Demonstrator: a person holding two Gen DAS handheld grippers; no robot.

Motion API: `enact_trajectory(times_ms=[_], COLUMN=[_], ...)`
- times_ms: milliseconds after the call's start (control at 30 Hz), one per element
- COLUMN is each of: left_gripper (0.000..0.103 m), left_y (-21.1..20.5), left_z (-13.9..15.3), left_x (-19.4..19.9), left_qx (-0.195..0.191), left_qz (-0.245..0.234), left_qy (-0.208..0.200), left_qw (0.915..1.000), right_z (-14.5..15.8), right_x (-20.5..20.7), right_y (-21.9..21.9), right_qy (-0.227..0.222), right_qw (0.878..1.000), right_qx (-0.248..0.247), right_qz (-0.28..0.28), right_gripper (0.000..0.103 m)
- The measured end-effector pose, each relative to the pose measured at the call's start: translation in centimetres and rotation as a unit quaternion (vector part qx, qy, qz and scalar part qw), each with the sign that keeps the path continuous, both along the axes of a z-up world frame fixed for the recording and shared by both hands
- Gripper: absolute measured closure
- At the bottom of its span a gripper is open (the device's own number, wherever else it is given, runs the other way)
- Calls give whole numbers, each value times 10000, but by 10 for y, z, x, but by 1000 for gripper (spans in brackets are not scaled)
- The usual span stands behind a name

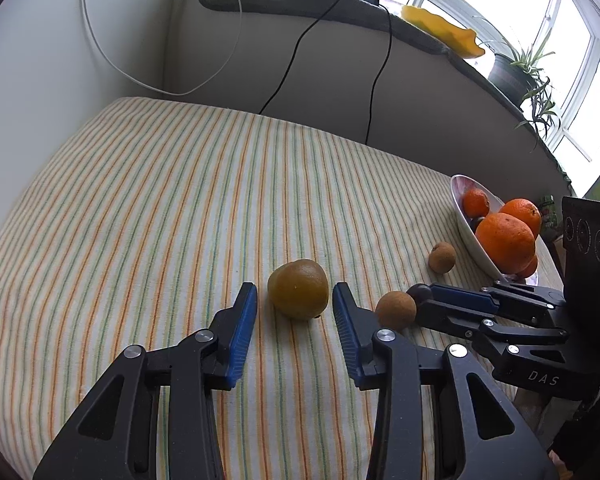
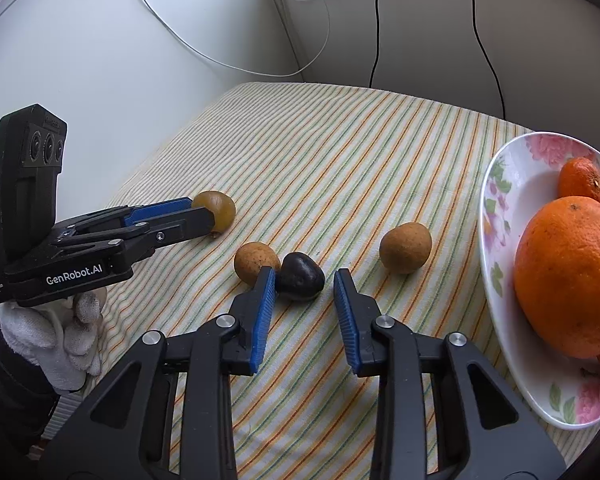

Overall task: Organize fruits
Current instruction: 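Close the left tool on the kiwi while the right tool closes on the dark plum, then lift and carry the kiwi and dark plum with both tools over the plate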

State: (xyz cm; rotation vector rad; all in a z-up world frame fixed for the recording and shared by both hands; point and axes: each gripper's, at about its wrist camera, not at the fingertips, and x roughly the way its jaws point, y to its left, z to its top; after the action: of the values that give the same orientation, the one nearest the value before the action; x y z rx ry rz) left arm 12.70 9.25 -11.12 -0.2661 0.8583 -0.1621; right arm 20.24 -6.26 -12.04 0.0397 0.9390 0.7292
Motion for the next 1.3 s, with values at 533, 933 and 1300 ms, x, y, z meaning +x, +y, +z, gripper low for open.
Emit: enact_trajectory(times_ms=[533, 933, 1300], left_gripper=[79, 79, 79], left_y=[-1, -23, -54], left_z=[6, 30, 43], left_x=[-3, -1, 5], left_qx=[37, -57, -111], left_qz=[-17, -200, -467], left_qy=[-113, -363, -505], left_qw=[9999, 9991, 9976], right_z=[13, 40, 62], right_x=[-15, -41, -68], right_y=[-5, -40, -99], right_qy=[-241, -508, -694], right_qw=[9997, 9983, 9950], right_qx=[-3, 209, 358], right_qz=[0, -204, -619], right_gripper=[79, 79, 79])
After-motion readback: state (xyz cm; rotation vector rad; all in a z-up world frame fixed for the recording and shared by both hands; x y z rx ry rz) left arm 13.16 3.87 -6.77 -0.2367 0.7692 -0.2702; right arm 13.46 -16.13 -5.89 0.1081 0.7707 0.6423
